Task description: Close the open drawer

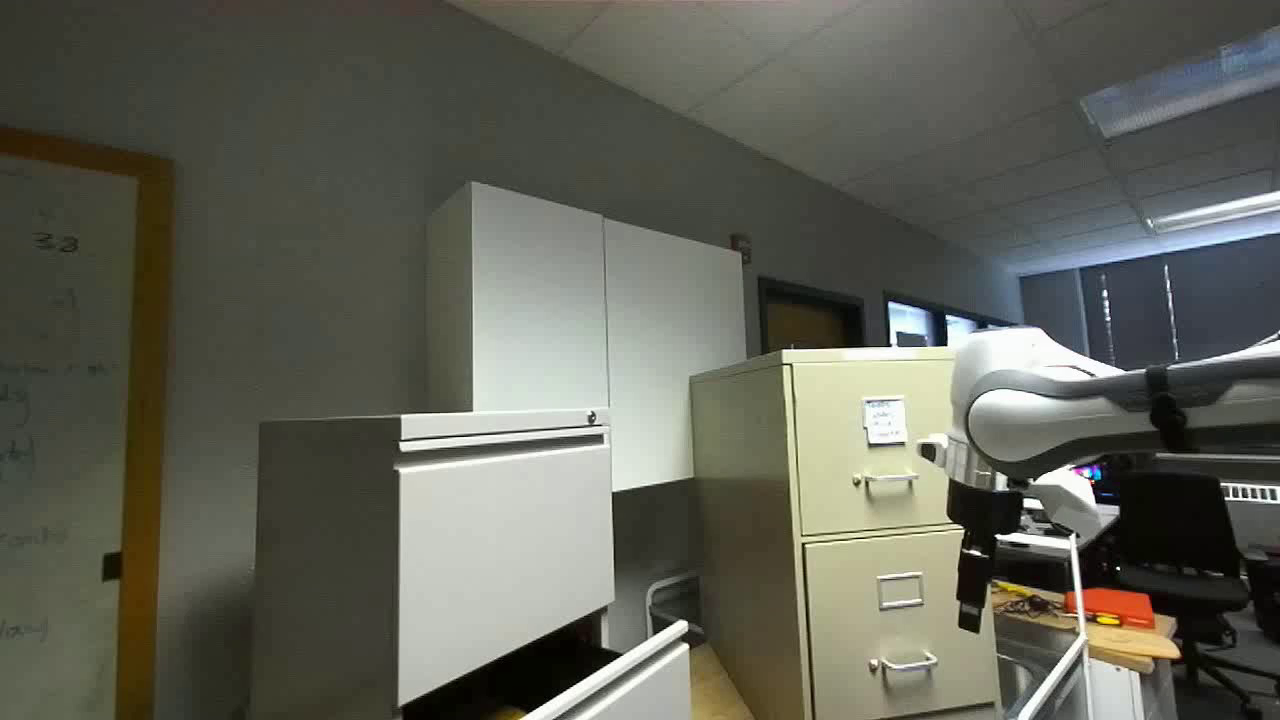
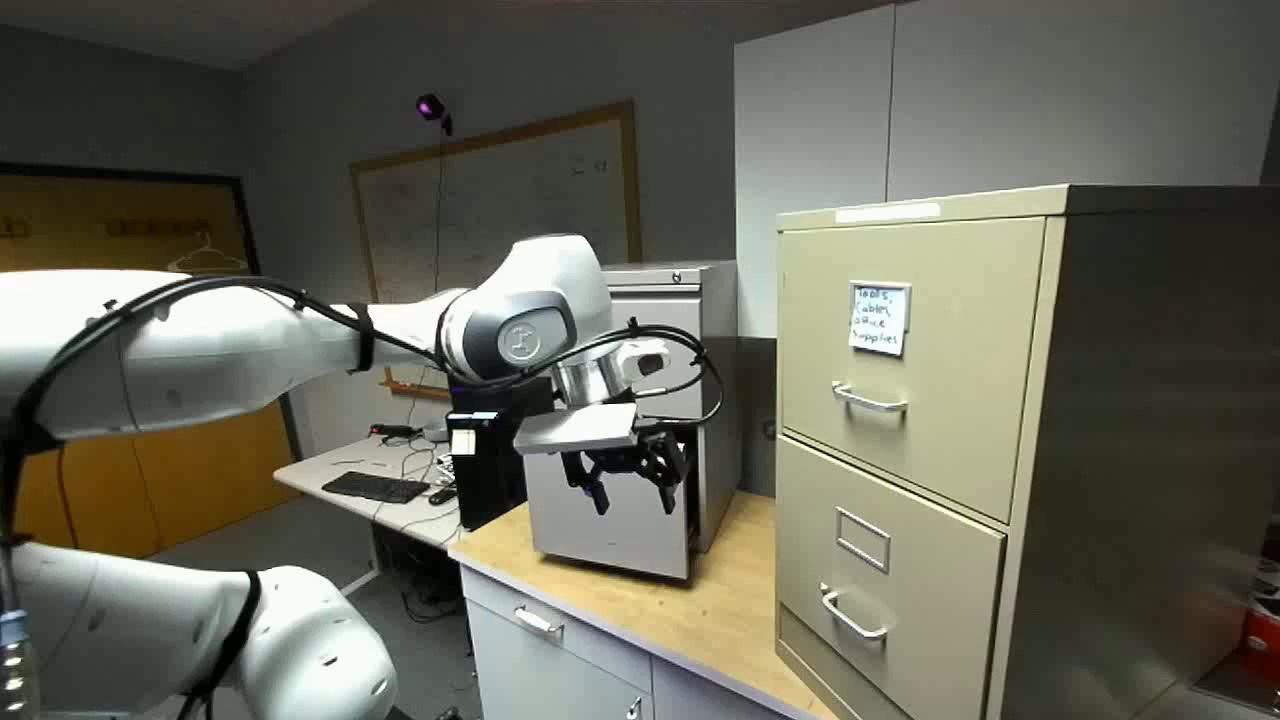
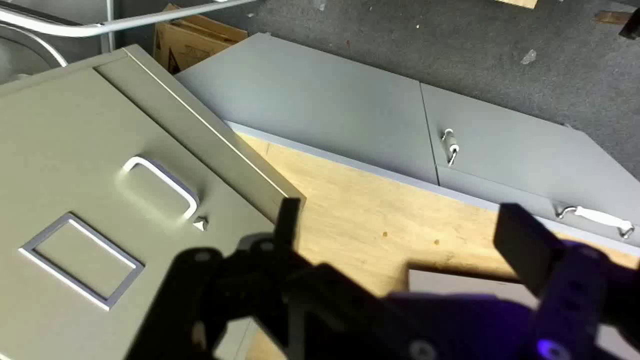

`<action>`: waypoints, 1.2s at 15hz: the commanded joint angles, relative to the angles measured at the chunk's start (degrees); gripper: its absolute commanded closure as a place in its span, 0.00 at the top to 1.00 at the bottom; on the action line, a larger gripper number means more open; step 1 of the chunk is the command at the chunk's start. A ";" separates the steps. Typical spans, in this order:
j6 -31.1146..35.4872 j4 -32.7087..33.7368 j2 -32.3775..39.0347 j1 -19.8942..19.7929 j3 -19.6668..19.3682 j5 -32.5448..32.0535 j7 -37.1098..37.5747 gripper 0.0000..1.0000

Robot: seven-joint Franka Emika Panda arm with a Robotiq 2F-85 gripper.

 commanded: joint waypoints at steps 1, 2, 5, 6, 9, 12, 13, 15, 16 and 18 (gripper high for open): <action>-0.24 0.18 -0.04 0.41 -0.23 -0.22 0.24 1.00; -0.24 0.18 -0.05 0.41 -0.23 -0.22 0.24 1.00; -0.24 0.18 -0.07 0.42 -0.23 -0.22 0.24 1.00; -0.24 0.18 -0.07 0.41 -0.23 -0.22 0.24 1.00; -0.24 0.18 -0.07 0.41 -0.23 -0.22 0.25 1.00; -0.05 0.50 0.17 0.68 -0.47 0.47 0.50 1.00; 0.11 0.66 0.34 0.79 -0.38 0.75 0.86 1.00; 0.69 0.93 0.61 1.15 -0.07 1.34 1.75 1.00; 1.06 1.18 0.83 1.56 0.02 1.99 2.09 1.00; 2.29 1.48 1.37 2.37 0.40 3.45 3.03 1.00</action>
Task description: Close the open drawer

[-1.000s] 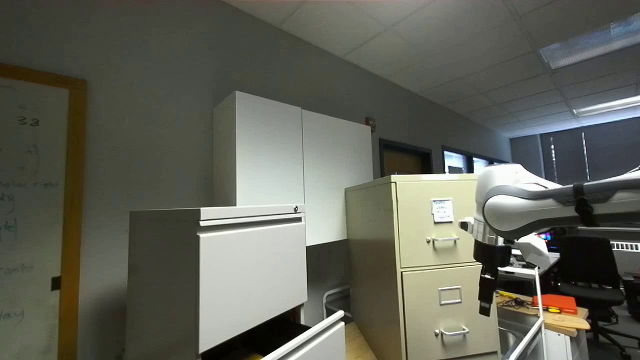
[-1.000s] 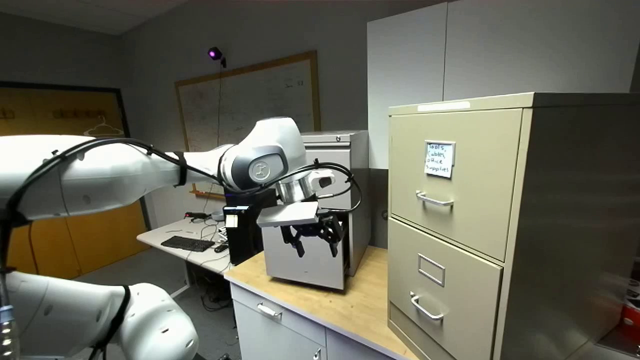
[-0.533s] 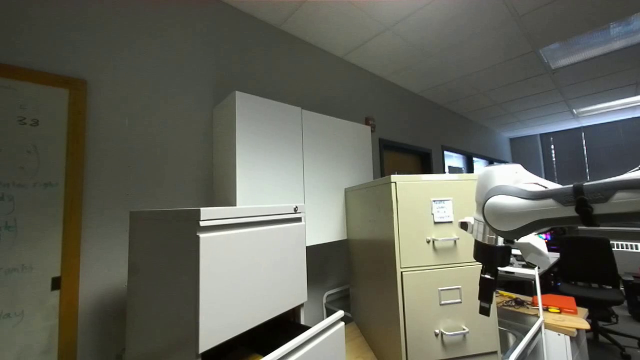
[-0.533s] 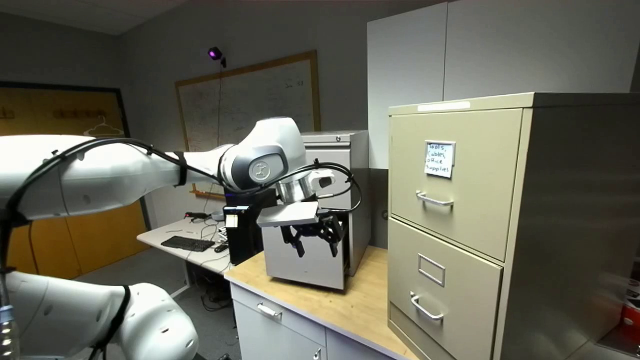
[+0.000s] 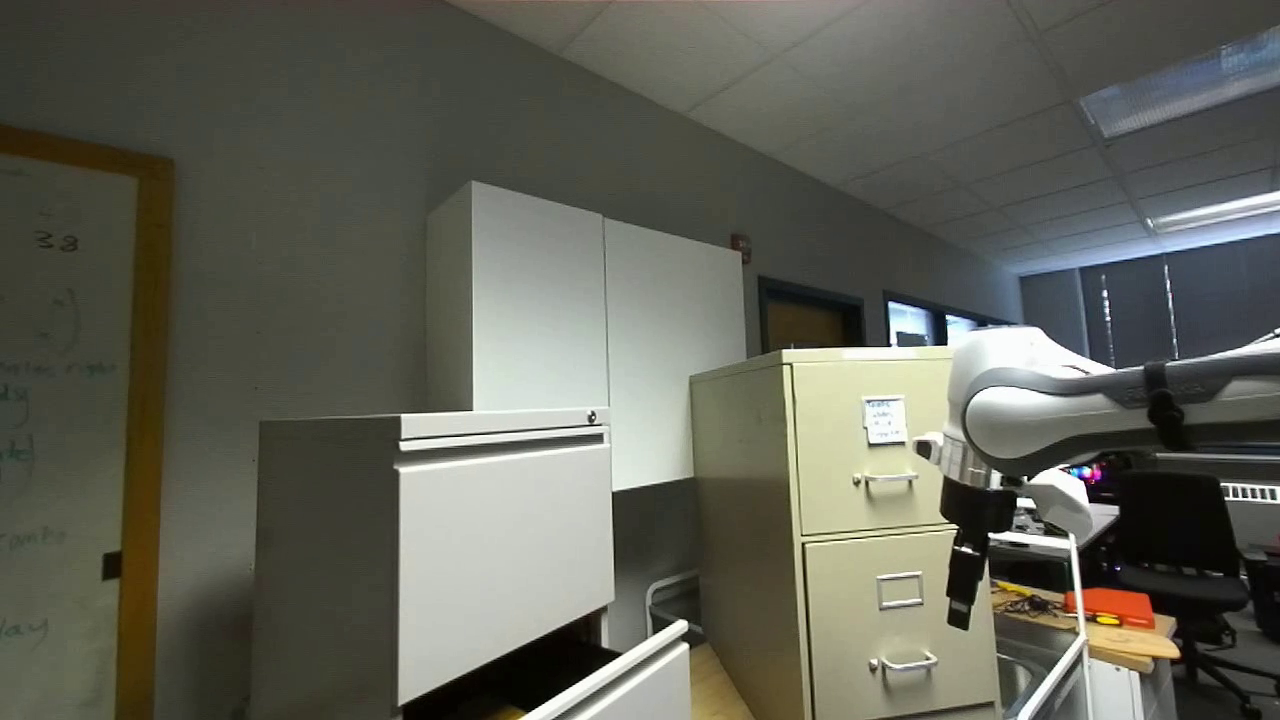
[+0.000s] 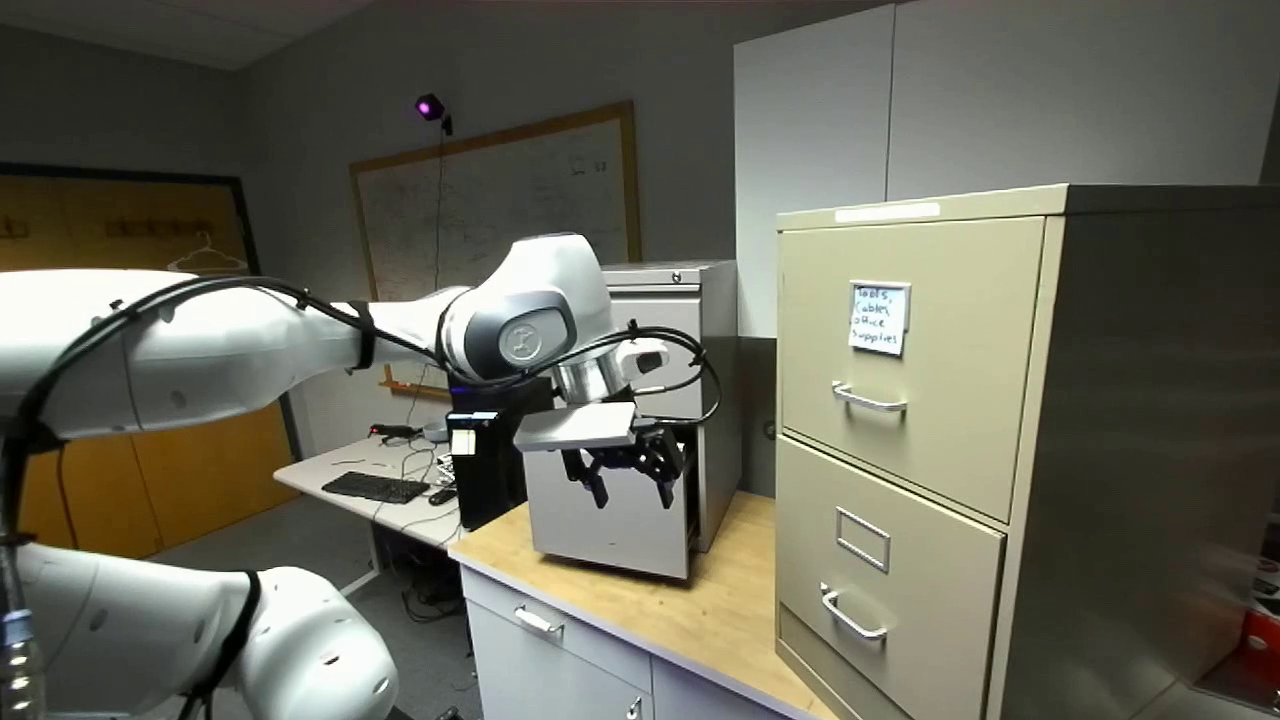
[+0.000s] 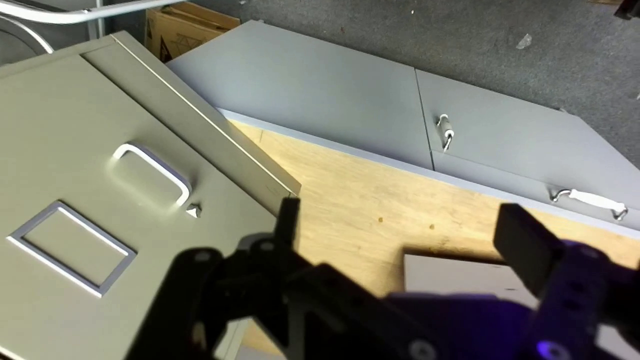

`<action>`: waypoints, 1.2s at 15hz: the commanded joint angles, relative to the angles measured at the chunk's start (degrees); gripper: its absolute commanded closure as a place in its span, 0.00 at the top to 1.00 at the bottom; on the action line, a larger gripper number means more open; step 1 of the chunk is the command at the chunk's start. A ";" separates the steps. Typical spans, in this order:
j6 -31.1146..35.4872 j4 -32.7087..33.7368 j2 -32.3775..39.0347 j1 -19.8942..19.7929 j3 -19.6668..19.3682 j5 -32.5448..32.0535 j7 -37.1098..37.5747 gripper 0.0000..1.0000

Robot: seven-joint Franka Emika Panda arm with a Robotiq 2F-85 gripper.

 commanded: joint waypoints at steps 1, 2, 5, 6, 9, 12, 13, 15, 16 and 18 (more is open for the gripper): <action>1.90 1.61 1.60 2.07 0.67 2.89 2.53 1.00; 2.91 1.78 2.13 2.64 1.06 3.79 3.25 1.00; 5.68 2.63 4.23 4.51 2.11 6.80 5.14 1.00; 6.70 2.86 5.09 5.10 2.54 7.75 5.83 1.00; 9.86 3.60 8.06 6.84 3.80 10.92 7.40 1.00; 13.17 4.37 12.54 8.37 5.24 14.49 9.61 0.68; 14.13 4.62 14.00 8.77 5.73 15.61 10.26 0.59; 16.38 5.13 17.62 9.75 6.57 18.30 11.39 0.42; 17.84 5.40 19.73 10.15 7.05 19.74 12.15 0.35; 20.43 5.97 23.22 10.50 8.18 22.14 13.53 0.20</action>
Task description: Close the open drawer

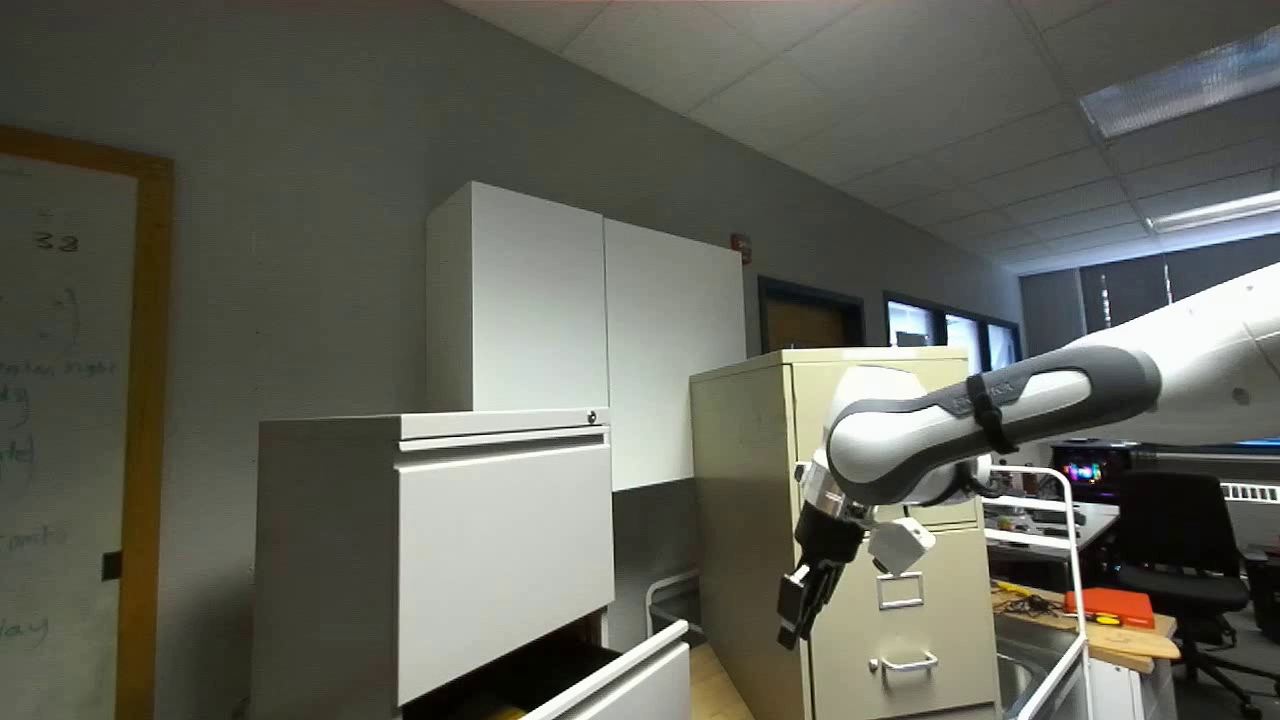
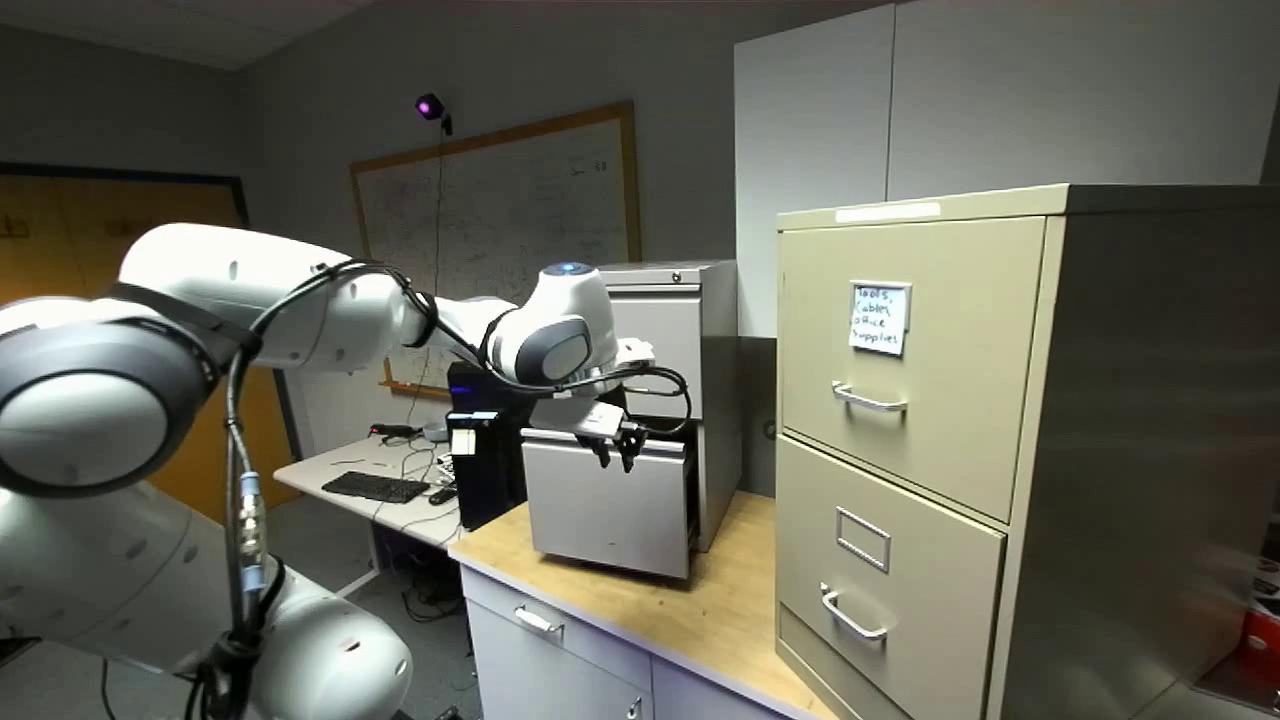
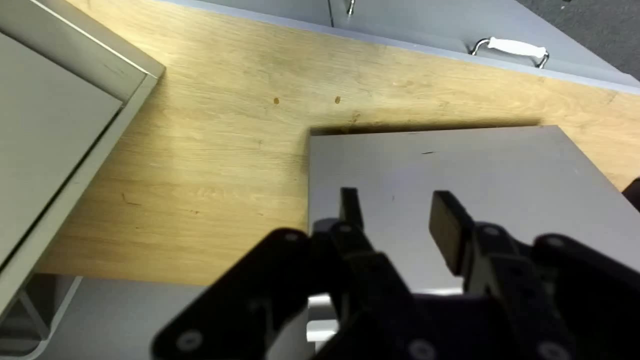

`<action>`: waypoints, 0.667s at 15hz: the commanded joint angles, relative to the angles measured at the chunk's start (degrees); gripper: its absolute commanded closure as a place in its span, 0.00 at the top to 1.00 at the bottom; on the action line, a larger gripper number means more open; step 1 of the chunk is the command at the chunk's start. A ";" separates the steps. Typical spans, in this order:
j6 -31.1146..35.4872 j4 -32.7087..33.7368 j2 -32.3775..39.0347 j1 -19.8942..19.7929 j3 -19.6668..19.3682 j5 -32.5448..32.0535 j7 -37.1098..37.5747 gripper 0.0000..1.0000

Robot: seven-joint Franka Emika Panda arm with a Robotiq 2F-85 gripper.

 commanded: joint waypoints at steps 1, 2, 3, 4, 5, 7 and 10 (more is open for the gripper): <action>3.81 3.44 7.86 0.66 2.24 4.40 3.65 0.13; 5.34 3.86 9.45 0.69 2.81 5.49 4.65 0.04; 6.69 4.31 10.82 0.69 3.39 6.49 5.63 0.01; 8.19 4.83 12.26 0.71 3.97 7.63 6.74 0.00; 9.63 5.36 13.68 0.56 4.52 8.43 7.86 0.00; 11.39 6.76 16.26 0.70 5.32 11.00 10.10 0.00; 14.14 8.75 20.04 0.66 6.98 14.30 13.66 0.00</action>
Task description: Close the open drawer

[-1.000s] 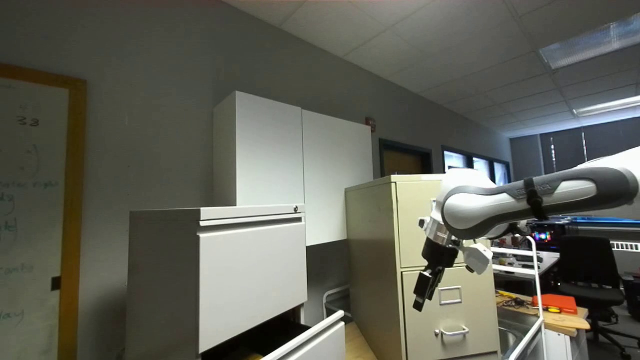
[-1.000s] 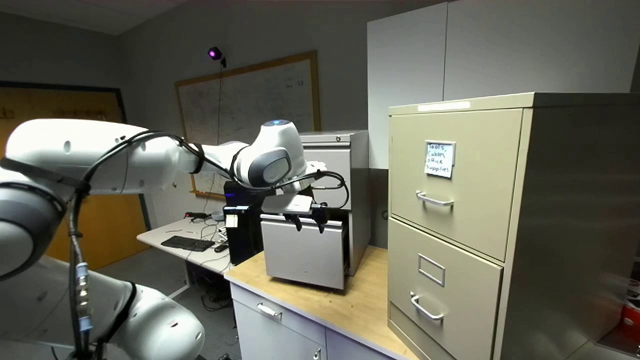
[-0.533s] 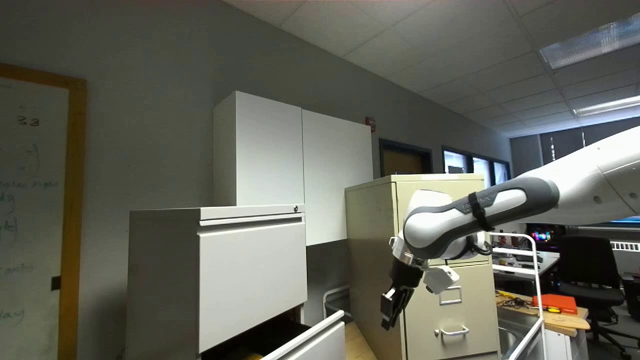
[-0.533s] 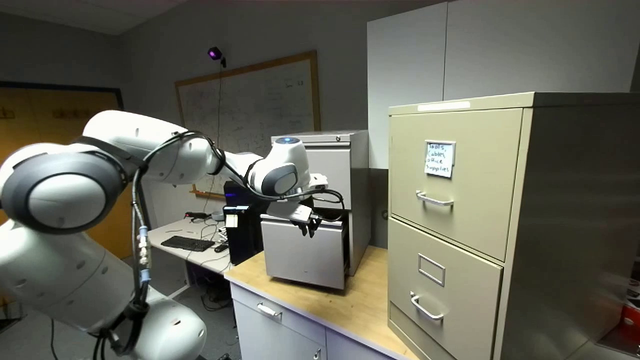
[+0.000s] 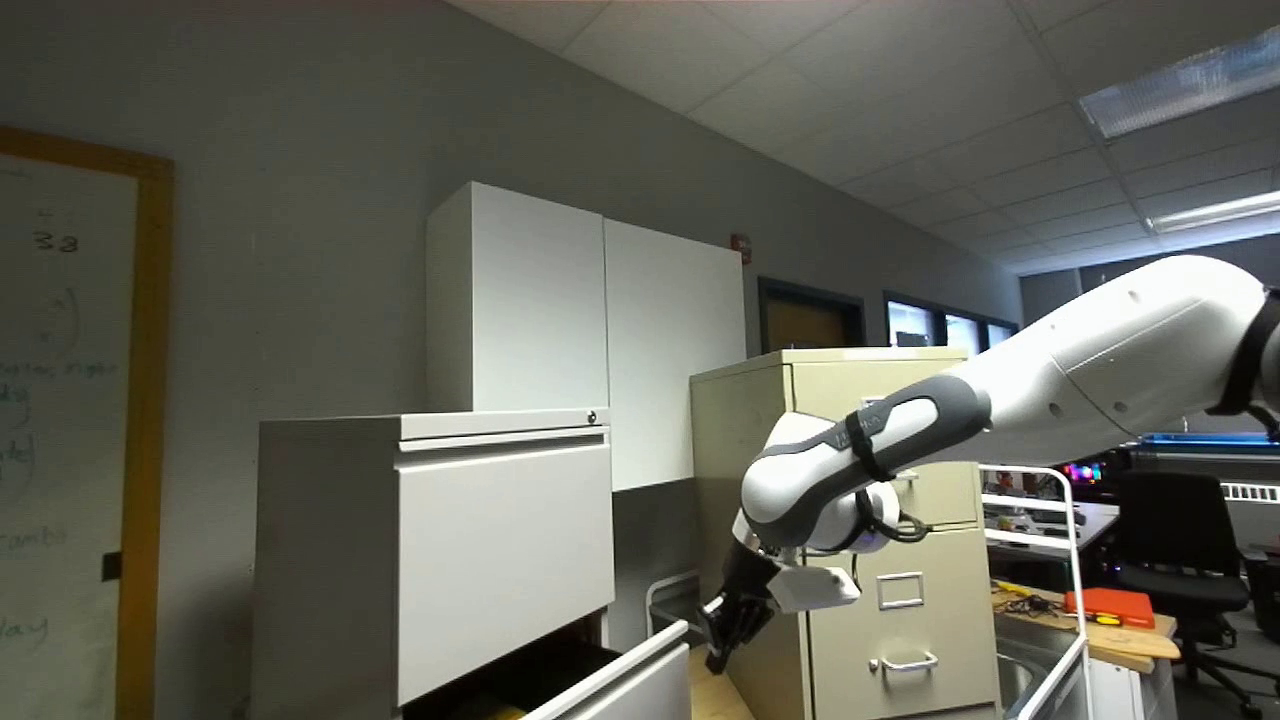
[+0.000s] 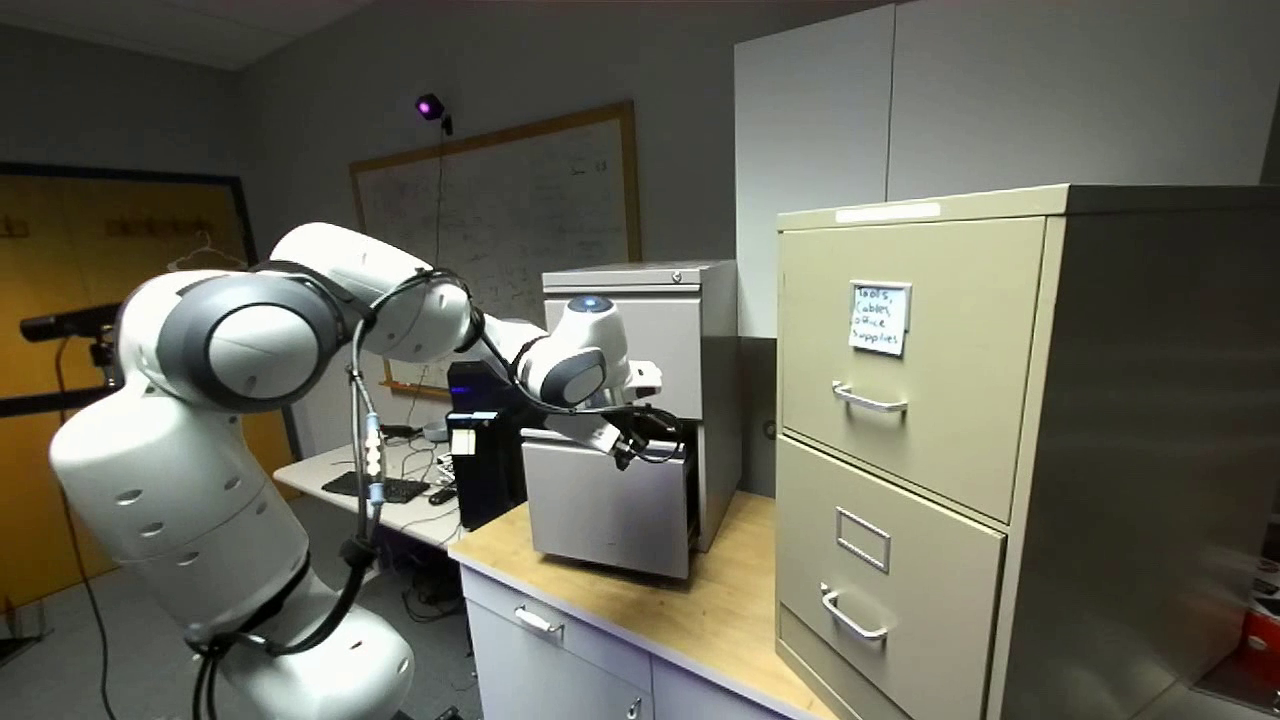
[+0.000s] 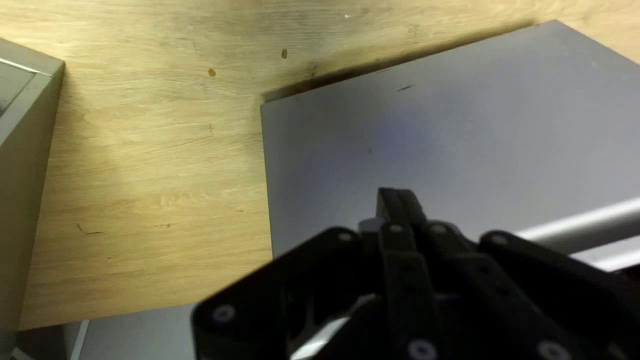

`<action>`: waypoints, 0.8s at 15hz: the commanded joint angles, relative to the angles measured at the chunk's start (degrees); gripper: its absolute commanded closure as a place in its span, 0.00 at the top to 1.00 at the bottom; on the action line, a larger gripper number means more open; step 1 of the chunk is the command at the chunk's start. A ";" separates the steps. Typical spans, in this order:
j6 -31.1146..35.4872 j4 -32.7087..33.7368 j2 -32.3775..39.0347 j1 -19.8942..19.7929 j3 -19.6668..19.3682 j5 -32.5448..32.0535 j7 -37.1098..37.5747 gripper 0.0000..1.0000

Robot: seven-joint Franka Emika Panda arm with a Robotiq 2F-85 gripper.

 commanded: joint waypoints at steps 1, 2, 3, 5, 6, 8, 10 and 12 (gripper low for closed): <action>2.66 4.03 5.19 -0.20 2.23 3.00 4.98 0.00; 4.21 4.45 6.61 -0.46 3.00 2.61 6.50 0.00; 5.30 5.00 7.90 -0.58 3.53 2.37 7.63 0.00; 7.73 6.00 10.51 -0.95 4.41 1.81 10.70 0.00; 9.04 6.60 11.81 -1.15 4.74 1.76 12.53 0.00; 11.04 7.89 14.14 -1.31 5.24 1.85 16.10 0.00; 12.20 9.47 16.20 -1.33 5.55 2.63 19.94 0.00; 12.24 11.27 17.49 -1.27 5.76 3.96 23.63 0.00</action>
